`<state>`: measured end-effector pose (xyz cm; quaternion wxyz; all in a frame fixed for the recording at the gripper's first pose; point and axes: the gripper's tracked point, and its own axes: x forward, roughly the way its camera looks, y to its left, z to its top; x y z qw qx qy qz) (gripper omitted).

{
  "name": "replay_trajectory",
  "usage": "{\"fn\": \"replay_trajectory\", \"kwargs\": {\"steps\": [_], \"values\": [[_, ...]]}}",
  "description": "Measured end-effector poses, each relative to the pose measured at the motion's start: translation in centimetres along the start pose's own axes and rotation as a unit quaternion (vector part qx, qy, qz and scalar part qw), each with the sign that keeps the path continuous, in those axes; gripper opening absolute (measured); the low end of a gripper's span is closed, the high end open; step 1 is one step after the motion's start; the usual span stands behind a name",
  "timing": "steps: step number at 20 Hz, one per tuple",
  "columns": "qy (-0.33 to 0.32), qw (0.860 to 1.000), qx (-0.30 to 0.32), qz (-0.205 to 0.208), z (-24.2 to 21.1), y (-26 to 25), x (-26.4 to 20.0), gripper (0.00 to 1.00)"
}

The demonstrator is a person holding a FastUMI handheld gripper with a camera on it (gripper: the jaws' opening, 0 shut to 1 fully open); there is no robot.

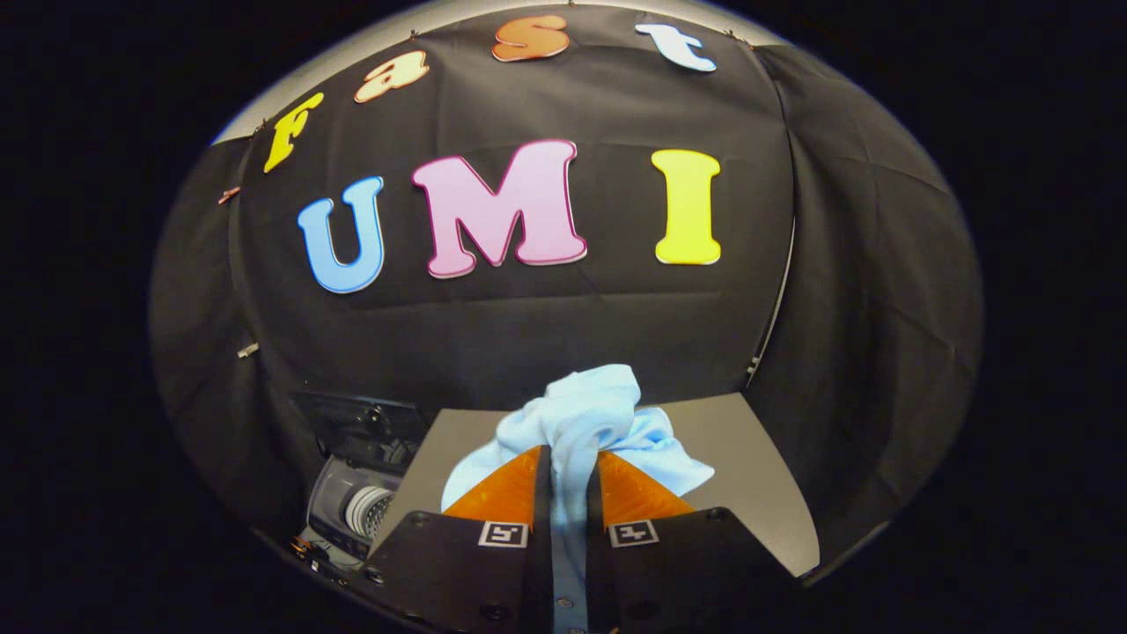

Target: Put the clothes into the washing machine and then close the washing machine lid.

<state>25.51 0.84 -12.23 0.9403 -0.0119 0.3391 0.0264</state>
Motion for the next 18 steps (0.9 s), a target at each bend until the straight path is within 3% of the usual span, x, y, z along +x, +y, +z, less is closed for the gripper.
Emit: {"fn": "replay_trajectory", "kwargs": {"steps": [6, 10, 18], "values": [[-0.082, 0.996, -0.038, 0.007, 5.2, 3.0, -4.5, 0.18], [-0.038, 0.998, -0.046, 0.002, 2.2, 3.0, -2.4, 0.18], [-0.011, 0.998, -0.054, -0.017, 0.2, 1.6, -1.2, 0.18]]}}
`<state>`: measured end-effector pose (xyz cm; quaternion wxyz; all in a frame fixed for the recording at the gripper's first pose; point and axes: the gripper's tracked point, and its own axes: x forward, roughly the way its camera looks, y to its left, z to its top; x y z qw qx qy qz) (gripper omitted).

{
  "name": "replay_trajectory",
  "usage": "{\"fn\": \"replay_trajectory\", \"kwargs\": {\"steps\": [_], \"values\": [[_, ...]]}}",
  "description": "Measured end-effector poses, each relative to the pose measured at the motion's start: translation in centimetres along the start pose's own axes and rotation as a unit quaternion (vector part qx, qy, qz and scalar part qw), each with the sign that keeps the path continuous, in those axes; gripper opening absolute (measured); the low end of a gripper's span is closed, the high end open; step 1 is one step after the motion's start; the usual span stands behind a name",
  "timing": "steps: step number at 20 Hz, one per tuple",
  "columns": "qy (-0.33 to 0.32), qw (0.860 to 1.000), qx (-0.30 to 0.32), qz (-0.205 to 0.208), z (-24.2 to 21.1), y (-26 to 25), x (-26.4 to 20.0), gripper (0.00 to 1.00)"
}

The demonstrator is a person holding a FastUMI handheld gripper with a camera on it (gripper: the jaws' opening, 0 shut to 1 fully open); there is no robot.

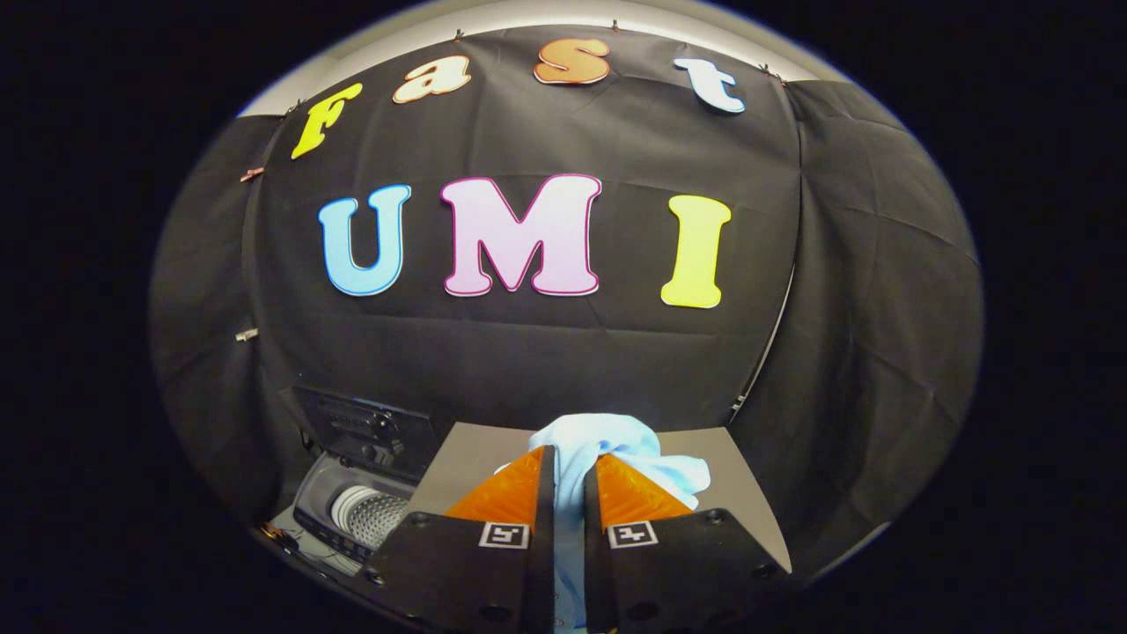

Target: Put the clothes into the washing machine and then close the washing machine lid.

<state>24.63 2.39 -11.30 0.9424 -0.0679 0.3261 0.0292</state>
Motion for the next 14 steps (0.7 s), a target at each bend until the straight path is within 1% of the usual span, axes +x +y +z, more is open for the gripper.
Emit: {"fn": "replay_trajectory", "kwargs": {"steps": [2, 3, 4, 10, 12, 14], "values": [[0.006, 1.0, 0.006, -0.004, -0.6, -0.5, 0.3, 0.18], [0.004, 1.0, 0.021, -0.005, -0.6, -0.6, 0.5, 0.18], [0.009, 1.0, 0.026, -0.006, -1.2, -0.9, 0.7, 0.05], [0.009, 1.0, 0.018, 0.008, -1.0, -0.7, 0.8, 0.05], [-0.006, 1.0, 0.014, 0.012, 0.0, -0.6, 0.3, 0.05], [-0.035, 0.999, 0.021, 0.017, 2.3, -0.3, -0.6, 0.05]]}}
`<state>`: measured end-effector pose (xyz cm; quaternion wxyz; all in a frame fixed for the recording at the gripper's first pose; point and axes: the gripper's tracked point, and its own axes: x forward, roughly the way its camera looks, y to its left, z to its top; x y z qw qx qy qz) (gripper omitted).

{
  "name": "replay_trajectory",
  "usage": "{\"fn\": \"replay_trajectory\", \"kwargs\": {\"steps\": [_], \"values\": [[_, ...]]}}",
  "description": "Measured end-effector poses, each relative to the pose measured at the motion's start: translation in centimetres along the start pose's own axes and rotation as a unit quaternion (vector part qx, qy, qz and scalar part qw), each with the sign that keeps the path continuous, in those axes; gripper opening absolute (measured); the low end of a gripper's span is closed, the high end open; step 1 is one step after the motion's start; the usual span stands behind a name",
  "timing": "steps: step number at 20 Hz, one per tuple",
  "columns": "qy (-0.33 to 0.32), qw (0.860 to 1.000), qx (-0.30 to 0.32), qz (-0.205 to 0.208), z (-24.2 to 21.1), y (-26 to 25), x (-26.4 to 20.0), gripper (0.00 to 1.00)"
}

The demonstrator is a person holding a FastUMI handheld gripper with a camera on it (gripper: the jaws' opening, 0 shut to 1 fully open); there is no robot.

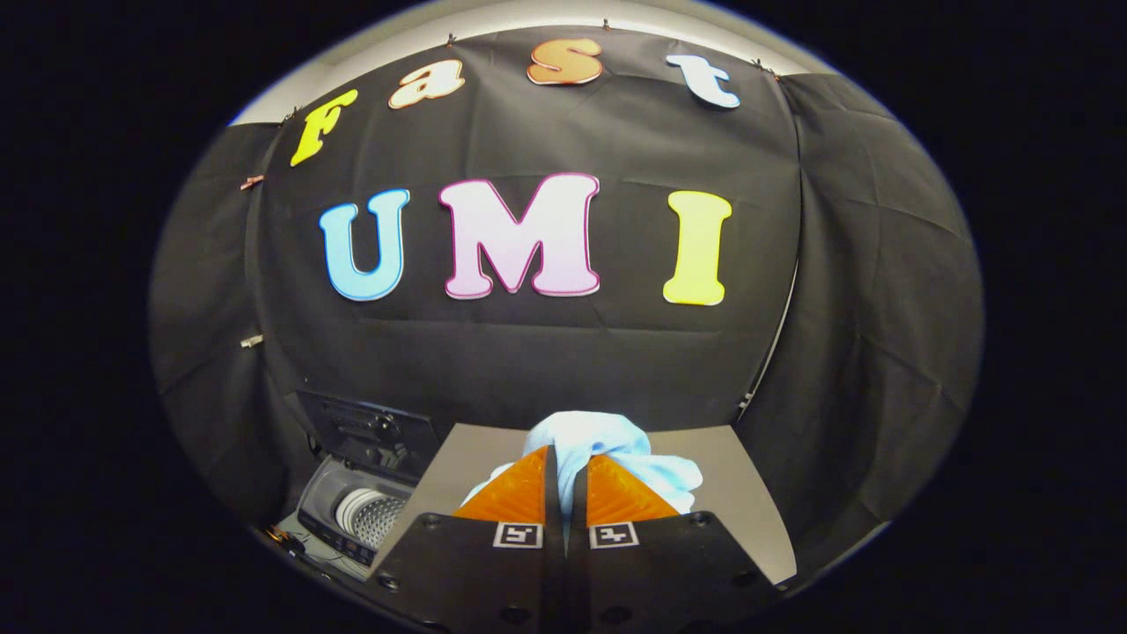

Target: Put the clothes into the washing machine and then close the washing machine lid.

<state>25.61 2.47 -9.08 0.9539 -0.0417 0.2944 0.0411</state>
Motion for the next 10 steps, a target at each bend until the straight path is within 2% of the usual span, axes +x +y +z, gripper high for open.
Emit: {"fn": "replay_trajectory", "kwargs": {"steps": [4, 10], "values": [[-0.06, 0.998, -0.006, 0.013, 4.4, 1.5, -2.1, 0.05], [-0.124, 0.991, -0.034, 0.042, 10.1, 6.7, -4.7, 0.05]]}}
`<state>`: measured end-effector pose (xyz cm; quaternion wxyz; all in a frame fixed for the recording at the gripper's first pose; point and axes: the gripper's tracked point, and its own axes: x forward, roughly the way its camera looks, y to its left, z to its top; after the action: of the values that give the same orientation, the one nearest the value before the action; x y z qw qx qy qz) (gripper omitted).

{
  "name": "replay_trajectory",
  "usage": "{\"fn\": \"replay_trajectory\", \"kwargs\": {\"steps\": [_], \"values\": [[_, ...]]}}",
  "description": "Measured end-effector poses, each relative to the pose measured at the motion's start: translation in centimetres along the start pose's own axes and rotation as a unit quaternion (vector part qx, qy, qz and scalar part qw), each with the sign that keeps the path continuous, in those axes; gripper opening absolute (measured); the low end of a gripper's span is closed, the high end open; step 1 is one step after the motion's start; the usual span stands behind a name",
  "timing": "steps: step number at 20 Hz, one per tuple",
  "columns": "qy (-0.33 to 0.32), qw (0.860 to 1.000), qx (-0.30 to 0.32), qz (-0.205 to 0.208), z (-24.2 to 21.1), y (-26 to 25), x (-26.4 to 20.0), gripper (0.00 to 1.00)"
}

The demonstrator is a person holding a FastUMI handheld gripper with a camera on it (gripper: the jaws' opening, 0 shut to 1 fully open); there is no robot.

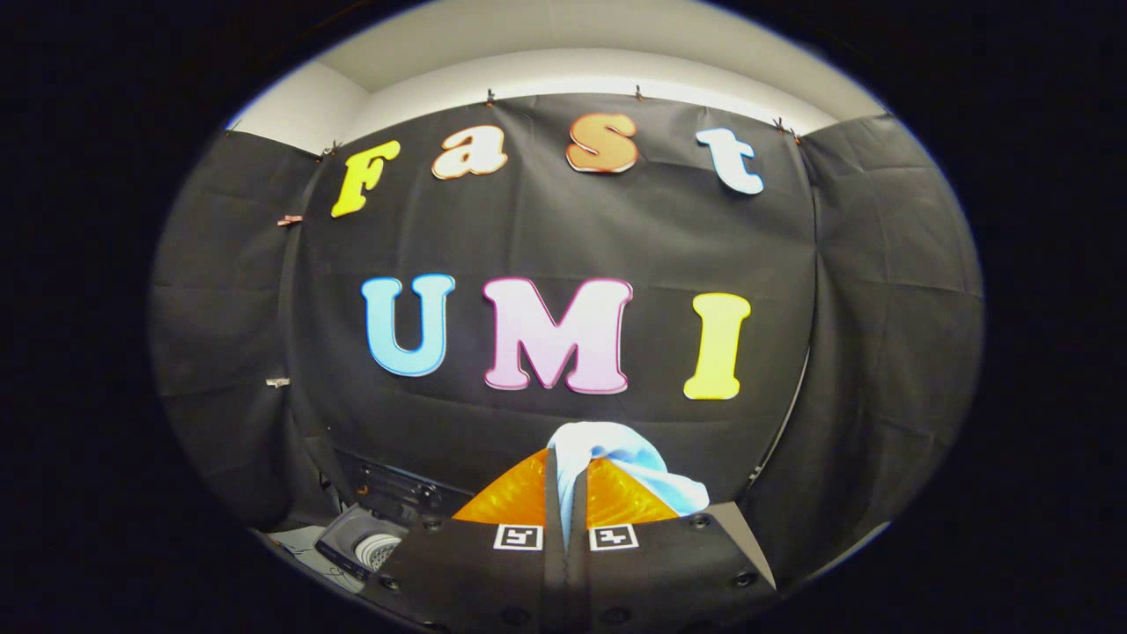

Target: Put the clothes into the washing machine and then close the washing machine lid.

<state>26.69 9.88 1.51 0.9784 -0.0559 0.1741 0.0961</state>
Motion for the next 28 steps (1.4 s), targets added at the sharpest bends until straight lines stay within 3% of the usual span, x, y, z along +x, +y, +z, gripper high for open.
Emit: {"fn": "replay_trajectory", "kwargs": {"steps": [6, 15, 23, 28], "values": [[-0.031, 0.997, -0.019, 0.065, 2.9, 8.6, 0.6, 0.04], [-0.007, 0.984, -0.023, 0.179, 0.2, 21.9, 2.5, 0.04], [0.043, 0.968, -0.038, 0.243, -7.8, 29.2, 6.1, 0.04], [0.1, 0.954, -0.056, 0.278, -15.7, 32.7, 9.0, 0.05]]}}
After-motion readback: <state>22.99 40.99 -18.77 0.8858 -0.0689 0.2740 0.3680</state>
